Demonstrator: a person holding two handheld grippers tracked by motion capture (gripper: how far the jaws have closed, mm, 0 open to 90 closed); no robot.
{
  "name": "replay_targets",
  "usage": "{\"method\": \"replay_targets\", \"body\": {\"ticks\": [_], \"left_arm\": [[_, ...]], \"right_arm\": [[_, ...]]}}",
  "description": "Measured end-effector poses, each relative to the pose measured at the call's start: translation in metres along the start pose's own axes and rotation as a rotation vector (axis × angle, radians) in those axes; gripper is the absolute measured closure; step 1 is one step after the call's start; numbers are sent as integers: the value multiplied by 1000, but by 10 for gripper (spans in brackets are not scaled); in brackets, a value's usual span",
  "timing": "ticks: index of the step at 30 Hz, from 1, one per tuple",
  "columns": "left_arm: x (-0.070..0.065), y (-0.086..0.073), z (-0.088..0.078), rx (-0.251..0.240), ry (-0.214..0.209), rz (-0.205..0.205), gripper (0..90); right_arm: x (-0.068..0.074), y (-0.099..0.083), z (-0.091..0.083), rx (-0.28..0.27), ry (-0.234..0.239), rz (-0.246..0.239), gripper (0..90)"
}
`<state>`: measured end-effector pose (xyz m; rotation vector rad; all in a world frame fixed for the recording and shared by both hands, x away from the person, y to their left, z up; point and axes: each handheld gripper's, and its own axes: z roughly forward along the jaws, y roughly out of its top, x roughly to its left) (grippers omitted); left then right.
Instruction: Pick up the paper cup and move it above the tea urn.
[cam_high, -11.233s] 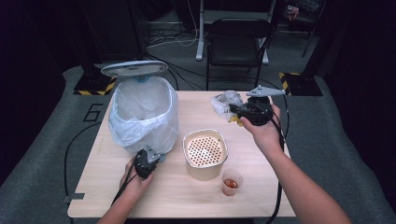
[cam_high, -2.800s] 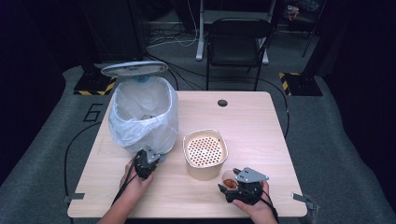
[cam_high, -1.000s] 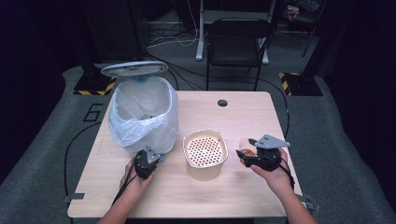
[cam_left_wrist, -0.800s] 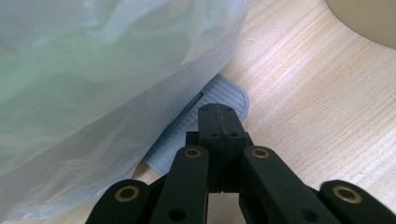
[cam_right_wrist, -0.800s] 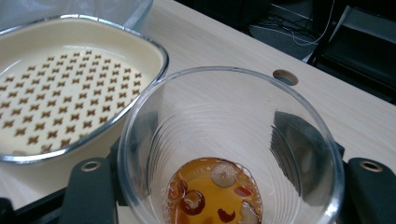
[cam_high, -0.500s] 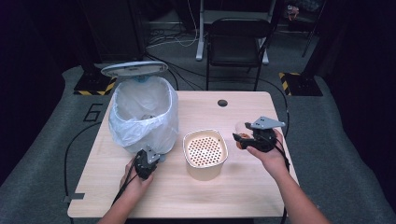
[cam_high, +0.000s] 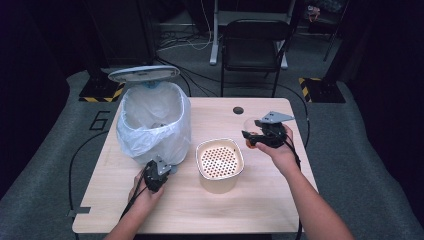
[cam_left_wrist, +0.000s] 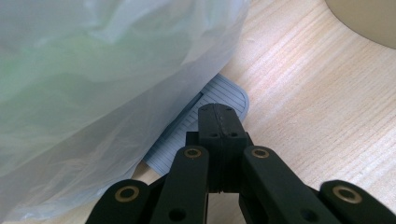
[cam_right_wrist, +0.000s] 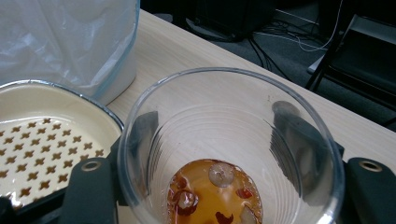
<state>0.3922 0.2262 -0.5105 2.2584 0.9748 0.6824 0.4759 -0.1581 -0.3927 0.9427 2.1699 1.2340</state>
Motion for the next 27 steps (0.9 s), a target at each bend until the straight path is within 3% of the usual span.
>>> {"method": "replay_targets", "body": {"ticks": [9,17,22,27], "left_arm": [[0,0,0,2,-2,1,900],[0,0,0,0,-5,0,900],[0,0,0,0,-1,0,900],[0,0,0,1,-5,0,900]], "right_arm": [[-4,2,21,-12,17,-8,327],[-9,4,28,-6,23,-5,330],[-9,12,27,-40,25,-39,333],[-4,20,26,-97,45,-139,334]]}}
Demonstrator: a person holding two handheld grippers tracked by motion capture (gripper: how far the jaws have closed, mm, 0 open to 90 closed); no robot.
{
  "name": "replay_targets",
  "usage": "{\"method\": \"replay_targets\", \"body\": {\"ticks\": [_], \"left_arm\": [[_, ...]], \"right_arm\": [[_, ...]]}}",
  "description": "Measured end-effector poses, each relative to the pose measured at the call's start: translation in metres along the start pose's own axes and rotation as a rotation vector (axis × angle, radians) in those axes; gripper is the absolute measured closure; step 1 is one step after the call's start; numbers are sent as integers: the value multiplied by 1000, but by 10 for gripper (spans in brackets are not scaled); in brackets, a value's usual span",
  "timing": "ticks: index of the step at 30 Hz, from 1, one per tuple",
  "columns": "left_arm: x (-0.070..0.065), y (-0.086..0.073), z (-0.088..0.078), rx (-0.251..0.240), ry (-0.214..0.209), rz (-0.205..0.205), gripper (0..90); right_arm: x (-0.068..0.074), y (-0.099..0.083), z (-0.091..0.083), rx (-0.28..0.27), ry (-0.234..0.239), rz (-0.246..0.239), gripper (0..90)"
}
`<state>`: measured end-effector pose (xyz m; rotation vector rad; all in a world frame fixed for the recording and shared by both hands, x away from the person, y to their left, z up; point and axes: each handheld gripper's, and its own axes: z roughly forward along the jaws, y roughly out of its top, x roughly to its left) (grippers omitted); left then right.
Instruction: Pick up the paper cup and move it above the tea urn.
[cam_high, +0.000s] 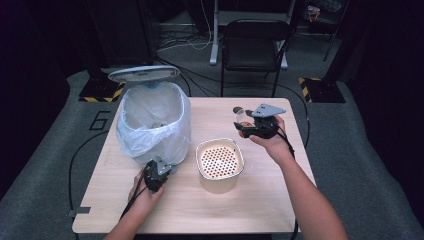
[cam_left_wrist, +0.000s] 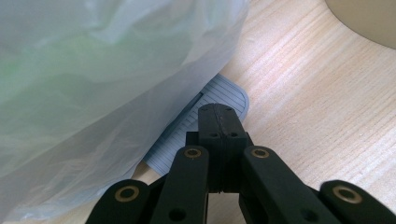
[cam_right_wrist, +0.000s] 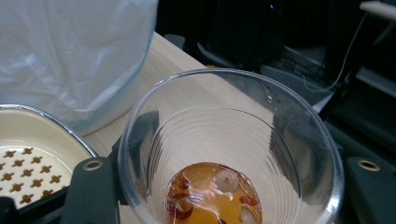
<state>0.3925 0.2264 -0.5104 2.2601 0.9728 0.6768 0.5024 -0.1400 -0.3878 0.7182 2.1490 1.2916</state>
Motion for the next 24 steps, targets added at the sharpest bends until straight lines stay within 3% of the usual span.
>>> {"method": "replay_targets", "body": {"ticks": [1,5,8,14,24], "left_arm": [[0,0,0,-1,3,-1,900],[0,0,0,0,4,0,900],[0,0,0,-1,4,0,900],[-1,0,0,3,7,-1,900],[0,0,0,-3,7,-3,900]], "right_arm": [[0,2,0,-22,3,-36,334],[5,7,-2,-47,7,-96,339],[9,10,-3,-43,10,-137,342],[20,15,-7,-43,26,-268,350],[32,22,-14,-63,11,-375,355]]}}
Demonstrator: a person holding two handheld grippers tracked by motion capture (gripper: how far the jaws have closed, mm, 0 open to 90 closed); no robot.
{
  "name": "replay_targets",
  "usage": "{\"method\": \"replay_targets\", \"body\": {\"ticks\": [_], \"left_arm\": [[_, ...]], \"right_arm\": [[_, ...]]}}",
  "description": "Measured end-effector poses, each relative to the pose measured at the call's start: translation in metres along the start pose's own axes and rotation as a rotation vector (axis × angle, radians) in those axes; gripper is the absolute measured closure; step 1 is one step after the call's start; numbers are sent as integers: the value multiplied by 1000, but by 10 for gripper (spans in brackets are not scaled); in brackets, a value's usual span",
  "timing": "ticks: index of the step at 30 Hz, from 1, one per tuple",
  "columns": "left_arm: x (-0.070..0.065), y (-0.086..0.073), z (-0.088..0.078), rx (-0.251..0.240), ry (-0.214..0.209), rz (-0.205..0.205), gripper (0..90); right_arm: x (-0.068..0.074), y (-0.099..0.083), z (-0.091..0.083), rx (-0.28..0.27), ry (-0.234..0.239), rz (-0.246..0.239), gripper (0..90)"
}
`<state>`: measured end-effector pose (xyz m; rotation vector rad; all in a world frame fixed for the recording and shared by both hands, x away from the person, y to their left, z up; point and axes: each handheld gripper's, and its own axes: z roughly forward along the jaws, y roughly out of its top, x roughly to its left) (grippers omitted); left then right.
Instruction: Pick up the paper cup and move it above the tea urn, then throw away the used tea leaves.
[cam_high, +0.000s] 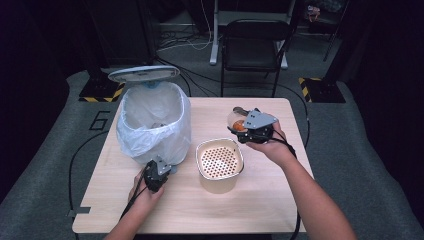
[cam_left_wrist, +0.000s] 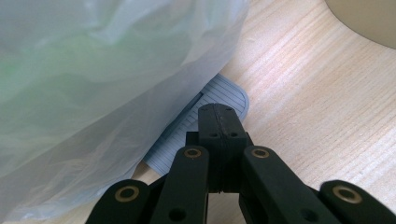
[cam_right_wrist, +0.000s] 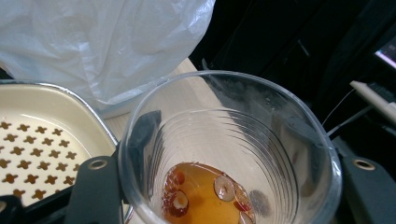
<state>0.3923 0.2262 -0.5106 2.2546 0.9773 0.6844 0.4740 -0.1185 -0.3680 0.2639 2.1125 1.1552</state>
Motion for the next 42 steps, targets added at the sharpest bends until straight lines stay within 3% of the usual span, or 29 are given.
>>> {"method": "replay_targets", "body": {"ticks": [9,23,33,36,42], "left_arm": [[0,0,0,3,3,2,900],[0,0,0,4,0,2,900],[0,0,0,3,-4,4,900],[0,0,-1,10,-7,8,900],[0,0,-1,12,-5,9,900]], "right_arm": [[7,3,-2,13,-4,-124,355],[13,3,0,-6,-4,-211,356],[29,8,-2,-28,-7,-298,358],[36,8,-4,-33,-17,-364,357],[50,5,-5,0,-29,-450,360]]}}
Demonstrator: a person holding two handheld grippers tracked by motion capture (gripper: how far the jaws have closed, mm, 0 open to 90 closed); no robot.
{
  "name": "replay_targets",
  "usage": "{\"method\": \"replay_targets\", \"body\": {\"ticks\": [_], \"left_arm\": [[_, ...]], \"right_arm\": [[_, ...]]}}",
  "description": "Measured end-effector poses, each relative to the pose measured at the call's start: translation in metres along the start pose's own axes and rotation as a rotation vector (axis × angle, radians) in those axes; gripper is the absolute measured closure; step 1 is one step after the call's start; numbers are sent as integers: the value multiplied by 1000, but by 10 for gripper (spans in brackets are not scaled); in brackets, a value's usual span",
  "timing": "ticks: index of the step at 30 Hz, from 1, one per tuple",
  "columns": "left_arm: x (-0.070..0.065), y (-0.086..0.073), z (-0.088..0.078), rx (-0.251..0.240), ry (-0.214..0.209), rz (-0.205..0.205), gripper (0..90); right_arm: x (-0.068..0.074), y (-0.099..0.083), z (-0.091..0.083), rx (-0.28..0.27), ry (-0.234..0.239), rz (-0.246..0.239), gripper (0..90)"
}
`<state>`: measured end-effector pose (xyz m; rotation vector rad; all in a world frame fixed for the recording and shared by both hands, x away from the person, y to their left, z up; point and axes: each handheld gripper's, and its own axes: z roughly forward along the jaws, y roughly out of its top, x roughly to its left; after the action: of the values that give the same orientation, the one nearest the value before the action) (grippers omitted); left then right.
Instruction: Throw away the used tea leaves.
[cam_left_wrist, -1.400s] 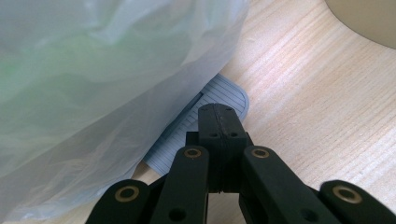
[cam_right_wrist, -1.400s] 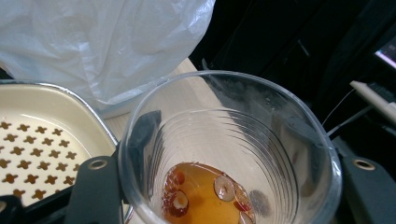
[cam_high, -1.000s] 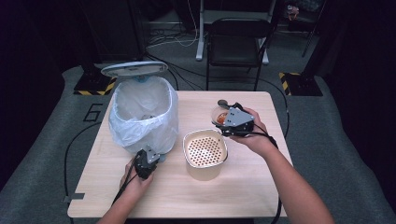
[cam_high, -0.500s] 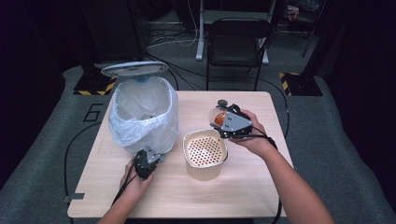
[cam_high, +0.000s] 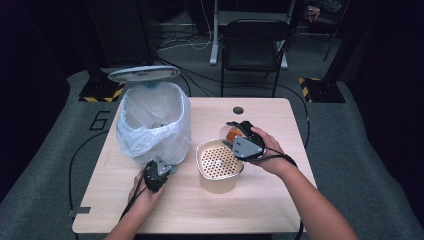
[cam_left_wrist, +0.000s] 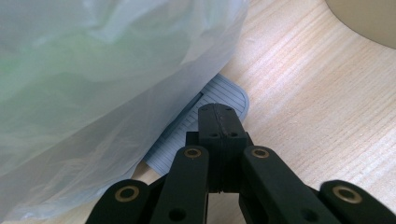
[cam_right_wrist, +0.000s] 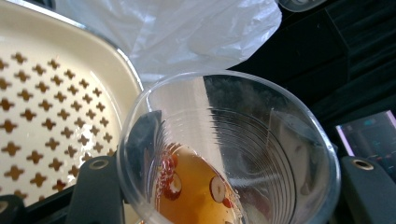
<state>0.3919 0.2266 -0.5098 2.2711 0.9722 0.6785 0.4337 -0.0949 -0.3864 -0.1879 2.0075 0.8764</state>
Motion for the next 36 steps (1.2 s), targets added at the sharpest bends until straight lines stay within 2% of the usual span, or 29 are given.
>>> {"method": "replay_targets", "body": {"ticks": [3,6,12,15,16,17,18,20,23,28,32,33,34,35,36], "left_arm": [[0,0,1,-10,4,-3,900],[0,0,0,1,0,0,900],[0,0,1,-9,1,-4,900],[0,0,0,-2,-2,-1,900],[0,0,0,0,-1,0,900],[0,0,0,0,0,0,900],[0,0,0,0,0,-1,900],[0,0,0,-6,6,-3,900],[0,0,0,0,0,-1,900],[0,0,0,-1,-1,-2,900],[0,0,0,2,-3,-1,900],[0,0,0,1,-3,-1,900],[0,0,0,1,-3,-1,900],[0,0,0,1,-3,-2,900],[0,0,0,1,-3,-2,900]], "right_arm": [[4,2,0,11,-9,-62,360],[10,5,1,21,-5,-110,360],[16,11,1,28,-16,-183,360],[18,15,0,32,-25,-238,361],[18,16,0,33,-37,-272,361],[20,17,0,37,-39,-282,361],[21,19,0,37,-51,-323,362],[24,20,1,47,-53,-340,363],[28,21,3,72,-83,-448,364],[30,24,5,88,-117,-525,368],[31,26,6,107,-136,-560,371],[33,25,6,117,-157,-569,373],[32,27,7,120,-165,-612,373],[34,26,7,124,-176,-608,373],[33,28,7,127,-174,-633,374]]}}
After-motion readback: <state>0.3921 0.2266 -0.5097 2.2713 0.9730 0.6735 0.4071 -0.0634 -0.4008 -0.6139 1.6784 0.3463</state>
